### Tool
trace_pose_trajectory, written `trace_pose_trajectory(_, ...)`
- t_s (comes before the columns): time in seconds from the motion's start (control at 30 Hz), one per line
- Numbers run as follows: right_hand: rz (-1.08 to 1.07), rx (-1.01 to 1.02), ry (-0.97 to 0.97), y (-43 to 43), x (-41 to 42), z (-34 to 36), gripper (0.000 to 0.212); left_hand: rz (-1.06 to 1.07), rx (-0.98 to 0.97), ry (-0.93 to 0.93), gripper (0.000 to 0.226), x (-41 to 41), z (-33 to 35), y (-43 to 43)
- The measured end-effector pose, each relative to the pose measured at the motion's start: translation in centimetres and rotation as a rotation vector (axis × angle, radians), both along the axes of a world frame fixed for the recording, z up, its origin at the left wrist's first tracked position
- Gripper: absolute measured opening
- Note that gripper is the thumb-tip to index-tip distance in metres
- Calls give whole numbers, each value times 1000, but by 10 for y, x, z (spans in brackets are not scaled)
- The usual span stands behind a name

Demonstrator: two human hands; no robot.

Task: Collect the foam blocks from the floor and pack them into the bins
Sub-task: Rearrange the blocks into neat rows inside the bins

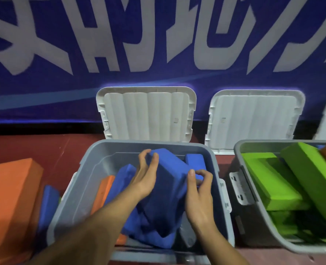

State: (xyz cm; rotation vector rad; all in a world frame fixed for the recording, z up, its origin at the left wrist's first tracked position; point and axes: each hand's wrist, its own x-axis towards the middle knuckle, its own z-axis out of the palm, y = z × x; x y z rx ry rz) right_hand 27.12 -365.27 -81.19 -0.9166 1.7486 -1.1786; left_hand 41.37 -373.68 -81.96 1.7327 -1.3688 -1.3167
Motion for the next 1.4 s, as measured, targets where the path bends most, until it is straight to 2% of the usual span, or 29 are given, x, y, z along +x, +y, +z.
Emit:
trace_pose_trajectory(0.1,85,-25,-47,14,-4,19,41,-126,-18,18,37,-11,26,19)
trace_pose_trajectory(0.2,167,-46,40,24,-5,26,68,-206,-85,47,34,-26,34,42)
trace_pose_trajectory(0.33,150,-97,131,38,-17,45,57,-272,-151,122,56,-44,44,62)
trace_pose_trajectory(0.43,141,-117,221,43,-35,55,57,-316,-191,132,71,-55,54,70)
trace_pose_trajectory(0.5,137,-108,256,47,-44,58,58,-347,-192,92,68,-63,53,74)
trace_pose_trajectory(0.6,142,-85,328,59,-51,52,57,-384,-203,28,51,-76,43,78)
trace_pose_trajectory(0.87,182,56,423,64,-67,-8,57,-465,-168,-24,47,-99,-11,75)
trace_pose_trajectory(1.03,272,308,804,63,-69,-35,55,-439,-135,0,50,-106,-49,78)
trace_pose_trajectory(1.17,349,355,886,56,-67,-48,55,-404,-108,-32,53,-101,-70,75)
trace_pose_trajectory(1.23,374,363,923,56,-64,-57,59,-397,-133,-63,51,-98,-80,77)
trace_pose_trajectory(1.33,401,391,965,58,-60,-68,79,-395,-153,-159,50,-95,-91,79)
trace_pose_trajectory(1.4,398,381,984,59,-60,-75,77,-397,-126,-252,48,-94,-91,79)
